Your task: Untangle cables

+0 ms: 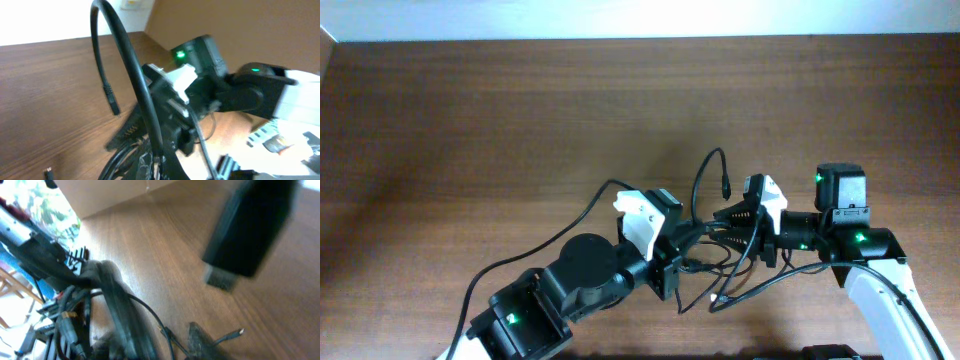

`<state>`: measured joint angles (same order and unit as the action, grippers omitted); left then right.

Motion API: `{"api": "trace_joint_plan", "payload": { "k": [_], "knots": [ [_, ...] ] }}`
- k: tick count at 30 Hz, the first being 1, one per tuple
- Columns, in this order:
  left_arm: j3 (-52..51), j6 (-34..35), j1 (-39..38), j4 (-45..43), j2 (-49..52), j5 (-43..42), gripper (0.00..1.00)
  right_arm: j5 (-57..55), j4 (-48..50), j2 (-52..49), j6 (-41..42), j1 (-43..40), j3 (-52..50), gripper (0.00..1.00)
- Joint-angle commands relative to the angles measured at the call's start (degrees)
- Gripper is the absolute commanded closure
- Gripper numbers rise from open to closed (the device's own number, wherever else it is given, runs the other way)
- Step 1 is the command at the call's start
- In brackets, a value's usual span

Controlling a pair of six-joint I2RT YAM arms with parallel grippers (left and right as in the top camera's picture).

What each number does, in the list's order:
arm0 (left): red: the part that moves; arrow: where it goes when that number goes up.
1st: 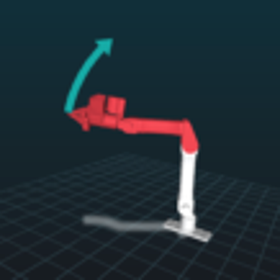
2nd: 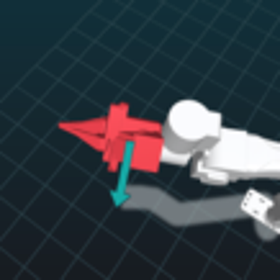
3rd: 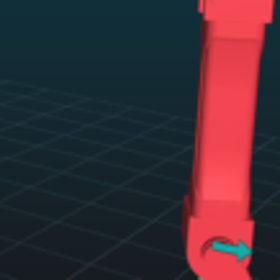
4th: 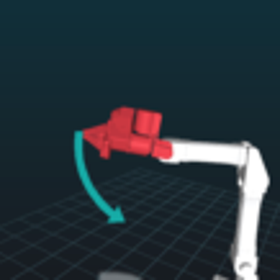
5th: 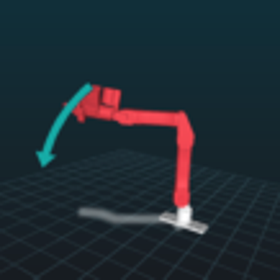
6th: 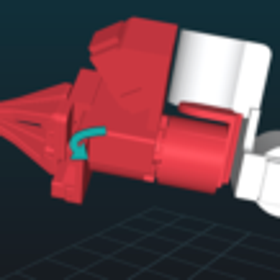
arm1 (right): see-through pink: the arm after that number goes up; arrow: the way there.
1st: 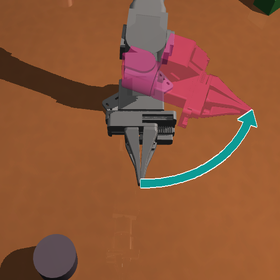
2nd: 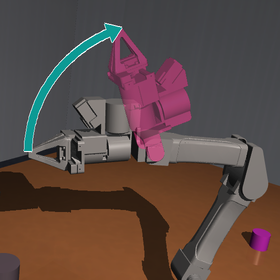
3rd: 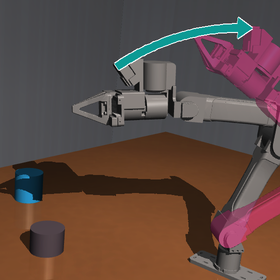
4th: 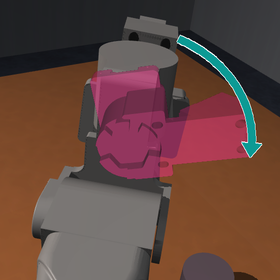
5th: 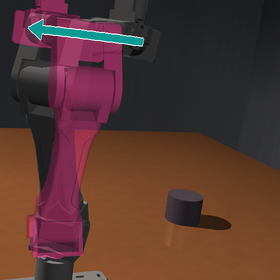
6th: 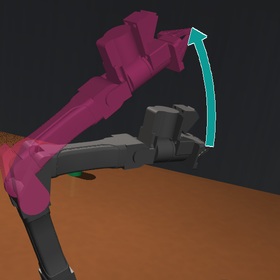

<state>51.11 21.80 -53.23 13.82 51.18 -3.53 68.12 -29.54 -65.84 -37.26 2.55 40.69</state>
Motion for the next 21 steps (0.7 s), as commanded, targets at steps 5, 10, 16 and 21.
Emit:
{"api": "trace_joint_plan", "payload": {
  "k": [5, 10, 16, 21],
  "knots": [
    [0.63, -1.07, 0.13, 2.49, 1.99, 10.71, 1.0, 7.15, -2.73, -0.04, 0.17, 0.04, 0.15, 0.96],
    [0.63, -1.07, 0.13, 2.54, 2.34, 12.46, 0.89, 8.72, -6.34, -0.04, 0.17, 0.04, 0.15, 0.96],
    [0.63, -1.09, 0.13, 5.64, 2.34, 13.07, 0.01, 16.39, -5.38, 0.0, 0.55, -1.03, 0.52, 0.96],
    [0.63, -0.81, 0.13, 10.71, 2.34, 13.42, 0.01, 17.46, -4.96, 0.0, 6.27, -5.49, 1.53, 0.96]
  ]
}}
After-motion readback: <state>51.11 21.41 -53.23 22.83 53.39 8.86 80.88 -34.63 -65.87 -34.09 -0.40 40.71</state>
